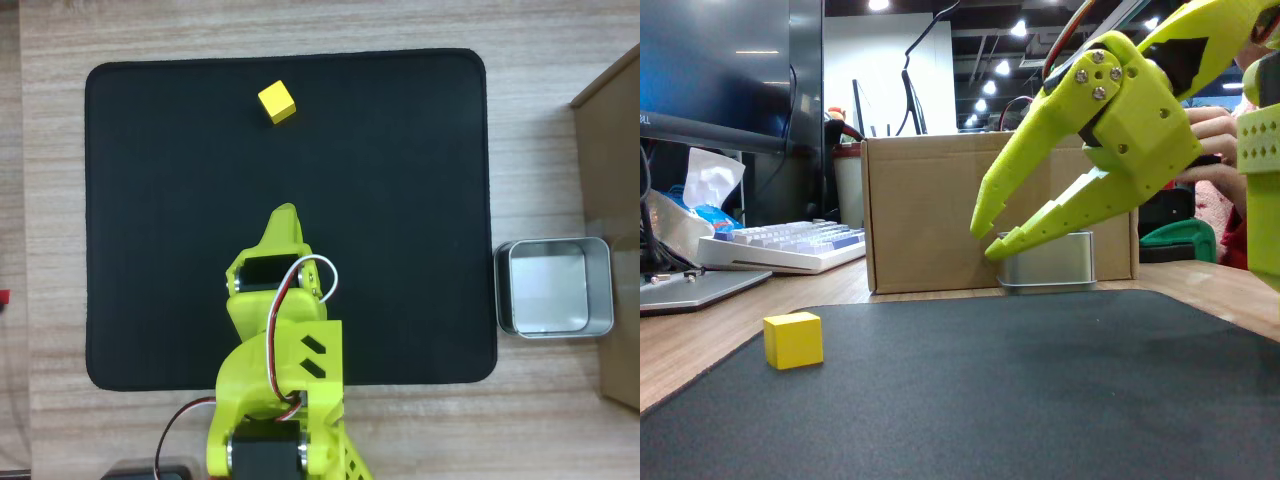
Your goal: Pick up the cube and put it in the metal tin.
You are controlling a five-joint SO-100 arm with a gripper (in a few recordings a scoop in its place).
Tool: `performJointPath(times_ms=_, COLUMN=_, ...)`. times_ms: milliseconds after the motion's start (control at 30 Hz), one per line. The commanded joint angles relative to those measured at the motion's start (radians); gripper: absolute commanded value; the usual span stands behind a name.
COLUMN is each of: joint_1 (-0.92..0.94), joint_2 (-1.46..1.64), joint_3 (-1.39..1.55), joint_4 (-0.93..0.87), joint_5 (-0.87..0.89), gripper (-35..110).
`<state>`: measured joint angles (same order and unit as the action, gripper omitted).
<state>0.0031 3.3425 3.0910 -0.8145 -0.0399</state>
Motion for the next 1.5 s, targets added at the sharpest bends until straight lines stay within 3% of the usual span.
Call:
performJointPath(times_ms=0, joint_1=0.048, joint_2=0.021, joint_3=0.009, joint_4=-0.008, joint_5=0.048, gripper=0)
performJointPath(times_ms=233, joint_1=0.041, joint_2=-0.025, joint_3=-0.008, joint_4=-0.006, joint_5=0.012, gripper=14)
performJointPath(times_ms=733, joint_1=0.072, joint_2=-0.502, joint_3=-0.387, joint_4=0.066, joint_5=0.003, gripper=18)
performJointPath(times_ms=833, joint_1=0.081, joint_2=-0.624, joint_3=-0.46, joint_4=0.074, joint_5=-0.101, gripper=25)
performJointPath(times_ms=900, joint_1=0.11, joint_2=-0.696, joint_3=-0.5, joint_4=0.103, joint_5=-0.42, gripper=25)
performJointPath(times_ms=967, joint_1=0.137, joint_2=-0.769, joint_3=-0.497, joint_4=0.207, joint_5=-0.407, gripper=25)
performJointPath(times_ms=1067, joint_1=0.109, joint_2=-0.911, joint_3=-0.601, joint_4=0.222, joint_5=-0.394, gripper=29)
performJointPath(times_ms=1467, joint_1=-0.015, joint_2=-1.511, joint_3=-1.124, joint_4=0.037, joint_5=-0.359, gripper=36)
